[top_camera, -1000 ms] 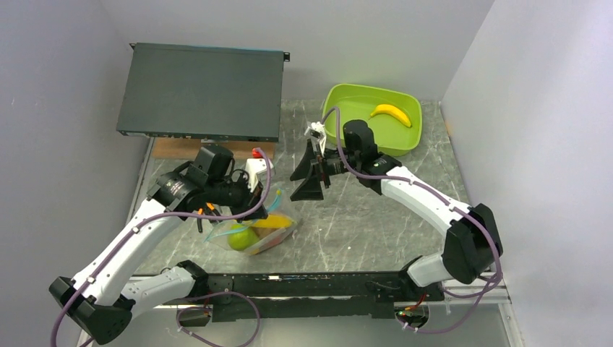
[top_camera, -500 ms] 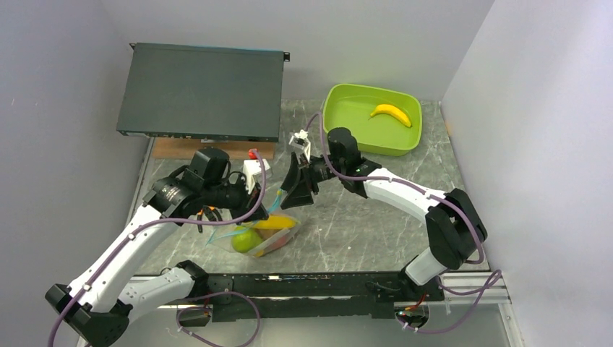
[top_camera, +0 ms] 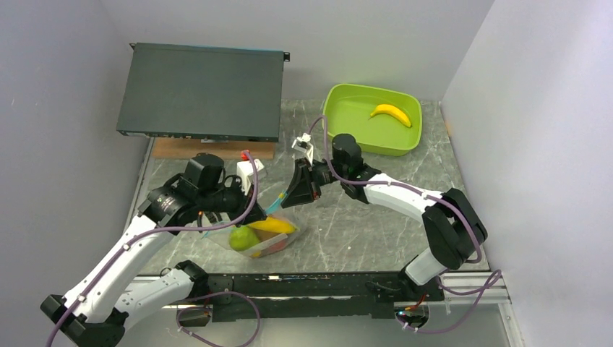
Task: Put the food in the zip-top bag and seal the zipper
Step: Adjust the zipper food storage bag at the center of the board, then zip the zipper food storage bag at the center of the board.
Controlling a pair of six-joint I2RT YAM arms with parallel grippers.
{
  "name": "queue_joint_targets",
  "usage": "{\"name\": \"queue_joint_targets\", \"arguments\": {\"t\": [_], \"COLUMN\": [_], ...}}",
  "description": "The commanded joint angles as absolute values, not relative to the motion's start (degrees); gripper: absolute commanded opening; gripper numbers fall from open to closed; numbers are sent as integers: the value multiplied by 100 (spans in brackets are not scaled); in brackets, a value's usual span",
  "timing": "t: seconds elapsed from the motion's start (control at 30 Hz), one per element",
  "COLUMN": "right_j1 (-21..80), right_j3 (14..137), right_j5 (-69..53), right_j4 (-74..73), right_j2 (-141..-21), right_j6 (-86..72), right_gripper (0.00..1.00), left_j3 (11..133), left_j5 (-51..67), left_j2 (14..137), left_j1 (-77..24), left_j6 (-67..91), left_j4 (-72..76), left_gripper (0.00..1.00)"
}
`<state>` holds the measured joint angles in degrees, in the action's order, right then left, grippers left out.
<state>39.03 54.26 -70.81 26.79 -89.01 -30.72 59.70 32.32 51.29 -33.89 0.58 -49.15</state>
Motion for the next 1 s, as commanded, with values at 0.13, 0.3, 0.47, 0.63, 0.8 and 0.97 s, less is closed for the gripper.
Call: {"name": "queue_joint_targets", "arguments": {"t": [0.13,0.3,0.47,0.63,0.8,0.97], "right_j1": [3898,3900,3900,3906,3900,3902], "right_j3": [5294,5235,5247,5116,5046,5012], "right_j5": [-7073,-6993,-6860,-6770,-6736,-6693], "right_j4": [3111,3181,2987,3290,3376,3228], "right_j2": [-8451,-8287,-8129,-8081,-8043,-7960], "right_j6": [-3190,-3280,-3167,-3369,-3427,-3314], "right_gripper": [9,7,6,0,0,0], "left_j3": [6027,6145,6290,6381,6404,6429], "left_j5": [3004,3320,3240,2994,2957,3140], "left_j2": [5028,5186,5313,5326,5386,5556], "left_j1": [-3381,-3392,-3443,-3541,-3566,-3566], "left_j6": [597,895,1003,1292,1551,1634], "left_j4": [-4271,-3862,-3746,-3424,-3201,-3124], "left_gripper": [41,59,59,55,57,59]}}
